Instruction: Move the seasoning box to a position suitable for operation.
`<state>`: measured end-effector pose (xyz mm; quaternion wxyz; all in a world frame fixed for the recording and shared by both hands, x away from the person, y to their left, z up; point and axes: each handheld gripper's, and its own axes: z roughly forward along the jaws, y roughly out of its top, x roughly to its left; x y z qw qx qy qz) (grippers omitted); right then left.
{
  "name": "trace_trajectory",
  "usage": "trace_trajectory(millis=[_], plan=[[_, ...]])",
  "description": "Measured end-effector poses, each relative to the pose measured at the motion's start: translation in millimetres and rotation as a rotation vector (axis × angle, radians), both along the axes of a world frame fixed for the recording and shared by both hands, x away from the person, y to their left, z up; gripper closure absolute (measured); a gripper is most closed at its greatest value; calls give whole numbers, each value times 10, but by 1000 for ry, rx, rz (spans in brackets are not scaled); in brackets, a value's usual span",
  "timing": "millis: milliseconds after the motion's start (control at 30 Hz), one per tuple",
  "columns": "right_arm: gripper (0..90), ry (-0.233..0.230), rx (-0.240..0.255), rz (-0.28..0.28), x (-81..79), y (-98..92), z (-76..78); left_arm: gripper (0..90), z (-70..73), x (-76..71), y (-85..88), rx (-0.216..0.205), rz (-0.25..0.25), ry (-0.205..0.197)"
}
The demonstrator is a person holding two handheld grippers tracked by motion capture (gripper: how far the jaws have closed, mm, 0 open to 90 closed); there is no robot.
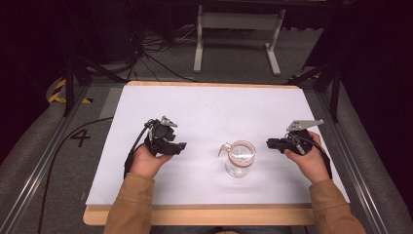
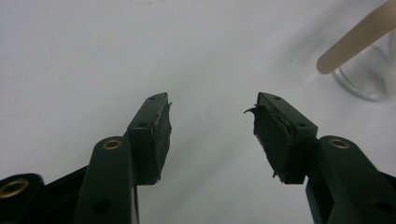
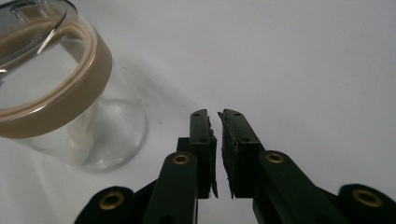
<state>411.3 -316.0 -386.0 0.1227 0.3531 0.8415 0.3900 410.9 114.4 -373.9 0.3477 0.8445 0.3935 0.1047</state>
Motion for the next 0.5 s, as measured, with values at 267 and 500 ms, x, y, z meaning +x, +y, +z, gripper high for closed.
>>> trace_trajectory(millis=[267, 500], plan=[[870, 23, -4, 56, -52, 94, 14, 693, 158, -123, -111, 31, -124, -4], [883, 29, -18, 72, -72, 151, 8, 814, 258, -213, -218, -91, -207, -3]])
